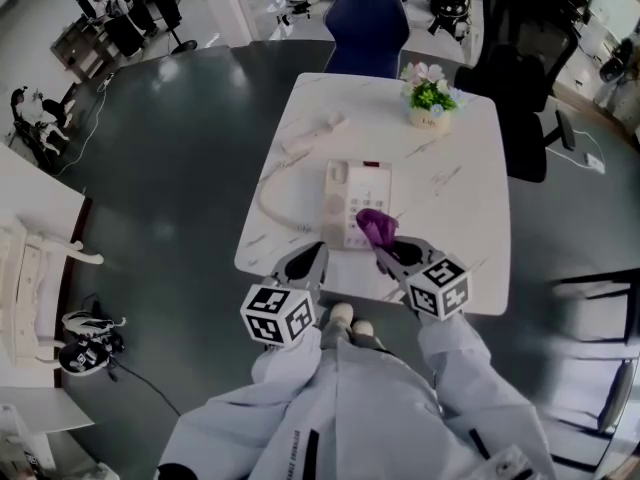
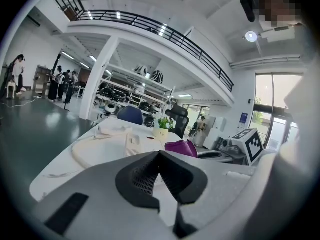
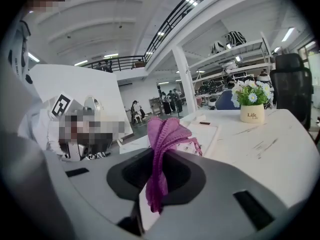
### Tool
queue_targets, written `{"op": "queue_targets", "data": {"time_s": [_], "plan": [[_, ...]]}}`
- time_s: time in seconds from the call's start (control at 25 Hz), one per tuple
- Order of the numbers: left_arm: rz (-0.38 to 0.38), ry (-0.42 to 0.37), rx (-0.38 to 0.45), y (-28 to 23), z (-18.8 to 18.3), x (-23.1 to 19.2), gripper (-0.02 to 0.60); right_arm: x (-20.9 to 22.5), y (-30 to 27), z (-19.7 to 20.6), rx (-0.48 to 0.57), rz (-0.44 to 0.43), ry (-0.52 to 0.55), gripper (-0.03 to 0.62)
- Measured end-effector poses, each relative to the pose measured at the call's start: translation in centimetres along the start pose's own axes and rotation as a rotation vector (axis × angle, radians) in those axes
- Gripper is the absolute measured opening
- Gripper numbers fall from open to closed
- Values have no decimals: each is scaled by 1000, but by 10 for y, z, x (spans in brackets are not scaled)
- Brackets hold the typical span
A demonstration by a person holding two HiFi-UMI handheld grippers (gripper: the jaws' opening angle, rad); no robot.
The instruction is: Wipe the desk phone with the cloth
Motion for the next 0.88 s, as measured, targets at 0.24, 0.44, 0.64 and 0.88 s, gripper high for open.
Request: {"op": "queue_targets", "data": {"time_s": [0.24,0.44,0.64,0.88], "plan": [[-7,-8,13,-1,-4,-2,-2,7,2,-16,62,24,-19,38],[-7,-19,13,-7,-10,-10,-2,15,1,-30,104,41,-50,38],[5,-20,1,-16,-20,-23,-2,24,-2,-47,137,65,-76,38],[38,-27,-27,-31,-31,-39,-2,40,-11,-63,163,114,-115,38]]}}
Point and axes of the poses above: the fingertips, and each gripper's own axes: y backward along the fingers, x to its right, z out of its underside, the point moved 3 cm from there along y, backward along the fingers, and after that the axes turned 6 degrees about -x, right-handed, at the moved point
